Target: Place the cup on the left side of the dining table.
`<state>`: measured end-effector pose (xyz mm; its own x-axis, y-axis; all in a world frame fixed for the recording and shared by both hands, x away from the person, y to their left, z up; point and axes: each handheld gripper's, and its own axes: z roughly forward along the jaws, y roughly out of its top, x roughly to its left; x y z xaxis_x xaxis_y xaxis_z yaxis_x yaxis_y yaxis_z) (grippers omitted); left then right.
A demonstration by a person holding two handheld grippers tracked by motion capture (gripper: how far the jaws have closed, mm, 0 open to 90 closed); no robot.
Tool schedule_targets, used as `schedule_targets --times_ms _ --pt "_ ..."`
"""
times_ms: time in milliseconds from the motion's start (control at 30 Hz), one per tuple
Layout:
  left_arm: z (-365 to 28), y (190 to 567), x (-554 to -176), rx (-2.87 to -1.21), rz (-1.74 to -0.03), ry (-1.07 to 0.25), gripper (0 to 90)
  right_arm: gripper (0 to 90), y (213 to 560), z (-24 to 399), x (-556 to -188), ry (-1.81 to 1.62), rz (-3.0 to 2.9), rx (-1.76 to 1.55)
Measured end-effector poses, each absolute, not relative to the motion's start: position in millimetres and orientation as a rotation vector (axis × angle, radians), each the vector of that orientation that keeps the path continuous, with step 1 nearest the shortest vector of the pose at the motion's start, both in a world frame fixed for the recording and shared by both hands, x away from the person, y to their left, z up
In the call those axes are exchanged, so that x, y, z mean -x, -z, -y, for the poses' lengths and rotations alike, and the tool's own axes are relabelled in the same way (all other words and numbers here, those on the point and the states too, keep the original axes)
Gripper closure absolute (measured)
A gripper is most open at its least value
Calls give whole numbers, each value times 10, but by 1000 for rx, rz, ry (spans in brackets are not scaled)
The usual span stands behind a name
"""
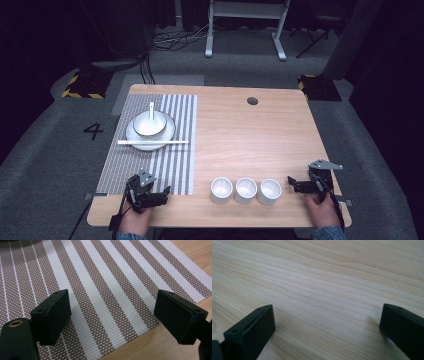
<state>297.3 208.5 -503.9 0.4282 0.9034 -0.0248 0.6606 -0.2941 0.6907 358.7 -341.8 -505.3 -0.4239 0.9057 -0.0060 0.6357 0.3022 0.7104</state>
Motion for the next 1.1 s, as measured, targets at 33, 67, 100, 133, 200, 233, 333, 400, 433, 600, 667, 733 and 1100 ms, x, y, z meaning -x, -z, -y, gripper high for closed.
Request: schedule_targets --times_ms 33,67,100,133,200,233,333,400,433,600,667,733,1100 --pt "-2085 5039 -2973 -2054 -1314 -497 142 1 5053 3418 -3587 -899 -2168 -1375" --pt "-2085 5039 -2973 -2053 -1315 -497 142 1 5053 3418 -3587 -899 -2168 -1375" --pt "-2086 5038 -2973 -2055 -1315 -495 142 1 5053 3418 -3587 -900 -2169 -1374" --pt "-2086 5039 -2973 -2054 -1314 -497 142 1 5053 3418 -3587 -900 -2169 -1374" --pt "-2086 5039 -2973 -2054 -1314 -496 142 1 5053 3418 -3587 -899 -2169 -1375" --pt "-2087 5038 -2974 -2055 -1314 -495 142 1 5053 3417 -3586 -899 -2168 -1376" --pt "-2087 5039 -2974 -2054 -1314 -492 141 1 5053 3418 -3587 -899 -2168 -1375" --pt "-2089 5039 -2976 -2054 -1313 -488 141 1 5053 3418 -3586 -899 -2168 -1375" --pt "-2091 5038 -2977 -2054 -1311 -485 141 1 5053 3417 -3586 -899 -2168 -1376" --pt "-2097 5037 -2978 -2052 -1310 -481 145 1 5053 3418 -3587 -899 -2168 -1375" --pt "-2098 5037 -2974 -2045 -1316 -480 150 1 5053 3418 -3587 -899 -2168 -1376" --pt "-2111 5028 -2981 -2048 -1309 -481 160 1 5053 3417 -3587 -899 -2168 -1376" --pt "-2162 4826 -2926 -2011 -1226 -478 181 2 5053 3417 -3584 -899 -2168 -1374"
